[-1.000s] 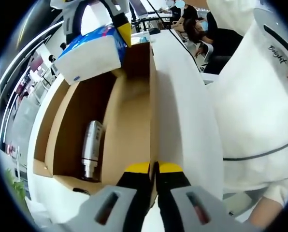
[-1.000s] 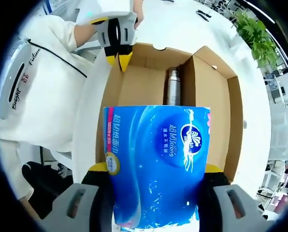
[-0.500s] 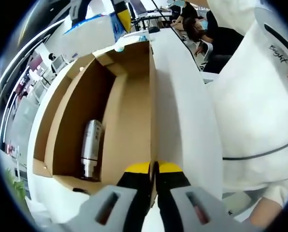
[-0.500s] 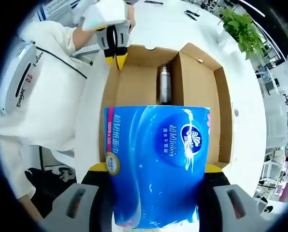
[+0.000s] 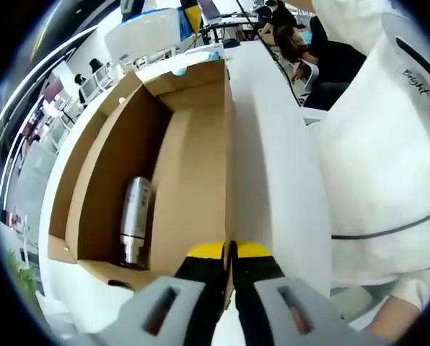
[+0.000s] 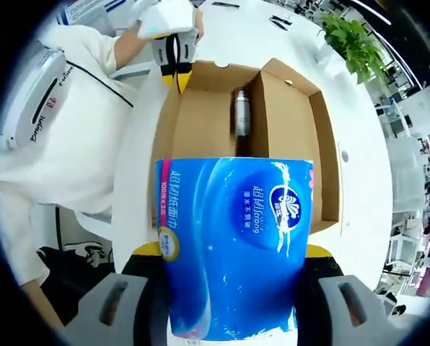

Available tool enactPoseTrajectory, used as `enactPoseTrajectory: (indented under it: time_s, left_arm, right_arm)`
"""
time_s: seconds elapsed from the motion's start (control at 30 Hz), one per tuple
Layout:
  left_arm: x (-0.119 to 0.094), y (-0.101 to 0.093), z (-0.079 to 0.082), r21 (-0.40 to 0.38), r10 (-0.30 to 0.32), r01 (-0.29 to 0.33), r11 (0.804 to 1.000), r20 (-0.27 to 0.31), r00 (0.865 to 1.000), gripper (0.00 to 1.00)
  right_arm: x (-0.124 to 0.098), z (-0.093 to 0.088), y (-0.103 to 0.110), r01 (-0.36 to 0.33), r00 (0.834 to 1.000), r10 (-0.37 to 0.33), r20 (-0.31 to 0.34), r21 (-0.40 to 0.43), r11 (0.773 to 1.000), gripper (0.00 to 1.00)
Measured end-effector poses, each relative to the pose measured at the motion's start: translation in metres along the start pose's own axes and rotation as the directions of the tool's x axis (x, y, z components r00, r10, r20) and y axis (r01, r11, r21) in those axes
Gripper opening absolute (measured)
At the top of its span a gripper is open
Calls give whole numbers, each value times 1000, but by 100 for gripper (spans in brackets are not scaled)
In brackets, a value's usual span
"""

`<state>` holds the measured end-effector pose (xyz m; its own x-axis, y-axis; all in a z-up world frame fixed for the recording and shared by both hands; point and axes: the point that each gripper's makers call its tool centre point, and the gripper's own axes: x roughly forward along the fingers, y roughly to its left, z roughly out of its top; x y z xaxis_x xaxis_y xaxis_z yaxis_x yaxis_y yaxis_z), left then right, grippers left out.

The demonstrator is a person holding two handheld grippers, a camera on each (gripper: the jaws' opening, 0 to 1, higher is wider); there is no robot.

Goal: Operate the shoe box by opening the lid, removing the specified soft item, and placing it in the target area until the item is outside and the box remains undamaged.

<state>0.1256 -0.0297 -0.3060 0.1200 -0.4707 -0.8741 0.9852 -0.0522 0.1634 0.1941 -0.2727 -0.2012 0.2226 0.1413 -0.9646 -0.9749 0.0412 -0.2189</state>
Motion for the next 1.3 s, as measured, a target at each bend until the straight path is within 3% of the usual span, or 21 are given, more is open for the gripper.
enactPoseTrajectory:
  time_s: [0.13,0.6,0.7,0.77,1.0,1.3]
  left_arm:
    - [0,0,0,0,2,-2,1000,-3,1000,2]
    - [0,0,0,-3,3,-3,1000,-7,1000,2]
    - [0,0,-1,4,5,-5,1000,-11,1000,3]
    - [0,1,-1,1,4,-4,1000,-9,1000,3]
    - [0,1,-1,9,8,-7,1000,-7,1000,3]
    - [0,0,0,8,10,-10,1000,-8,1000,3]
  right_arm:
    - [-2,-17,2,7,1000,-7,-23,20,1000,69]
    - [-8,-56,14,6,1000,-5,-17,74,997,68]
    - [-4,-60,17,20,999,-20,-30,21,1000,68]
    - [-1,-64,21,6,999,-4,-33,65,998,68]
    - [5,-87,19,9,998,-4,-64,81,997,69]
    - [12,-100,21,7,998,-2,-58,95,995,69]
